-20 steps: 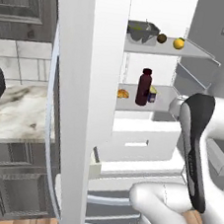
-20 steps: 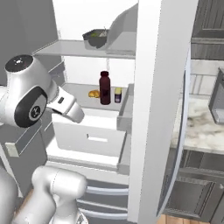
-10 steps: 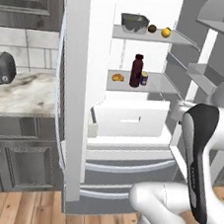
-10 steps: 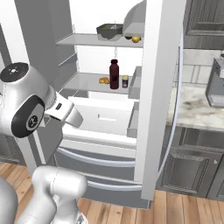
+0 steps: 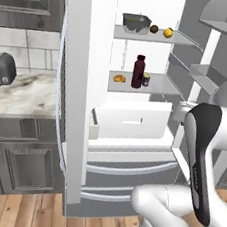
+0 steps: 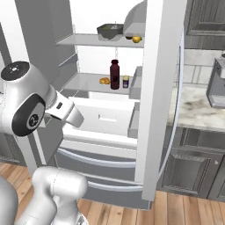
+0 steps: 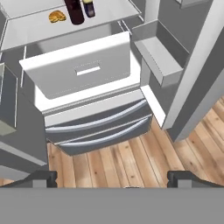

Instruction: Place the tupperware on the top shelf of the fridge. Make space for the tupperware among the existing items by rearranging them on the shelves if needed. Close the fridge door when finished.

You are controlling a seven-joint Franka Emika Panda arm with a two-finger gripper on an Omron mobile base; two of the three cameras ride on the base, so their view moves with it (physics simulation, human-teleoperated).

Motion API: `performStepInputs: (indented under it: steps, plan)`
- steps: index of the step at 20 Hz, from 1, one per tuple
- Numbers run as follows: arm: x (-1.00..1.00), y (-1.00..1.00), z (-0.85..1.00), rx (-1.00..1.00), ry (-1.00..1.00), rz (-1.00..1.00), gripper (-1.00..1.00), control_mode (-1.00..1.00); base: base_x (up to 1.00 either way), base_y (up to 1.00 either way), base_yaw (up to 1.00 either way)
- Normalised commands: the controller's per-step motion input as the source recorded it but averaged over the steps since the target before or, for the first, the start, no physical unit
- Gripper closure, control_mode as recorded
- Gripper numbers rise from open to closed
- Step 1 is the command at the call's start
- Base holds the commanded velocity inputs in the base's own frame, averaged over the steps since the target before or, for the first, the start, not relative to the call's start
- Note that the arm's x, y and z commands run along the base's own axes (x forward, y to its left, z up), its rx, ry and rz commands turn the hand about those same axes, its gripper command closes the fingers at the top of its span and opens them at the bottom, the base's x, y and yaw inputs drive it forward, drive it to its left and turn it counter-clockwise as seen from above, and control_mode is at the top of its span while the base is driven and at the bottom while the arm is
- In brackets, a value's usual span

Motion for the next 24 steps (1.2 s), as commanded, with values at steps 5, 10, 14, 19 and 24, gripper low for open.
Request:
performStepInputs:
  steps: [5, 10, 14, 19, 24]
  plan:
    - [-0.58, 0.29, 0.03, -0.05, -0.18, 0.06, -1.0, -1.0, 0.0, 0.0, 0.0]
    - [-0.75, 1.0, 0.01, -0.2, -0.39, 0.15, -1.0, -1.0, 0.0, 0.0, 0.0]
    - [-0.27, 1.0, 0.0, -0.2, -0.37, 0.03, -1.0, -1.0, 0.0, 0.0, 0.0]
    - [-0.01, 1.0, 0.0, -0.11, -0.29, 0.0, -1.0, -1.0, 0.0, 0.0, 0.0]
    - [-0.01, 1.0, -0.11, -0.01, -0.21, -0.07, -1.0, -1.0, 0.0, 0.0, 0.0]
